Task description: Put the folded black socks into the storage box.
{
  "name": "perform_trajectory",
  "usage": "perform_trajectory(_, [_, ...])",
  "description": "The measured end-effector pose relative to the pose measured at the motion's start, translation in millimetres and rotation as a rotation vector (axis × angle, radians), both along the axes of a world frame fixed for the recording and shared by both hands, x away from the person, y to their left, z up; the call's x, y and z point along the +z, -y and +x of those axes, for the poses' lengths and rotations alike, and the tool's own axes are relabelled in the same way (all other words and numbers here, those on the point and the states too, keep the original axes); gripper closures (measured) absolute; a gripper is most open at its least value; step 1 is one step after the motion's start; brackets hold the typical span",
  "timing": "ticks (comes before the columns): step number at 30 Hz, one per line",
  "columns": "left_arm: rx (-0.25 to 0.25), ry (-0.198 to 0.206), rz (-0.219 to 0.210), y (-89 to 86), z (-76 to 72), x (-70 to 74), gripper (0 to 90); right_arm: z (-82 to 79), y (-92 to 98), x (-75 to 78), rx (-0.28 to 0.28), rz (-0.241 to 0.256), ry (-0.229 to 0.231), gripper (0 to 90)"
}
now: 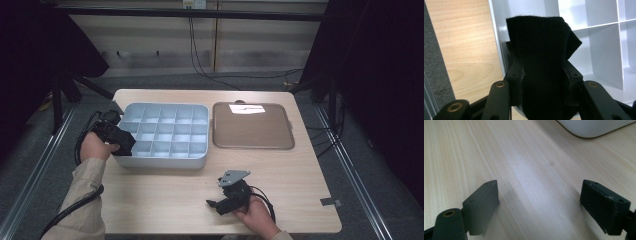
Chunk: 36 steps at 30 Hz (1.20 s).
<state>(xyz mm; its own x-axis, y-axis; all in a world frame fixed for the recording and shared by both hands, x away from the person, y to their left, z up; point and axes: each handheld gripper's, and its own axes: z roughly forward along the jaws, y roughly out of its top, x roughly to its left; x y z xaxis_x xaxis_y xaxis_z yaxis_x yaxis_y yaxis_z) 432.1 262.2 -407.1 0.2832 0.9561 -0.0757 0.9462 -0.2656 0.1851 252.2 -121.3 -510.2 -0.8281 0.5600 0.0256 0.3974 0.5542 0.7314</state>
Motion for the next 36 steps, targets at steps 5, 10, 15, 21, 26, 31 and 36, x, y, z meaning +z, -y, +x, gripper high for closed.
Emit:
perform_trajectory(5, [-0.001,0.005,-0.003,0.4,0.2,4.8,59.5,0.0,0.0,0.0,0.000,0.000,0.000,15.1])
perform_trajectory(10, [0.010,0.007,-0.004,1.1,0.6,9.1,59.3,0.0,-0.1,-0.1,0.002,0.001,-0.001,15.1])
perform_trajectory(15, [0.009,0.016,-0.006,0.5,0.8,12.5,57.1,0.0,0.0,0.0,0.000,0.000,0.000,15.1])
perform_trajectory(21, [0.010,0.034,-0.009,-1.7,1.1,21.8,54.9,0.0,-0.1,-0.1,0.001,0.001,-0.001,15.0])
perform_trajectory(26, [0.016,0.030,-0.008,-5.3,1.1,26.9,54.2,0.0,0.0,0.0,0.000,0.001,0.000,15.1])
perform_trajectory(31, [0.020,0.031,-0.012,-8.4,1.0,31.7,54.6,0.0,0.0,0.0,0.000,0.000,0.000,15.1])
perform_trajectory(36, [0.012,0.037,-0.013,-9.2,2.6,38.7,56.5,0.0,0.0,0.0,0.000,0.000,0.000,15.1])
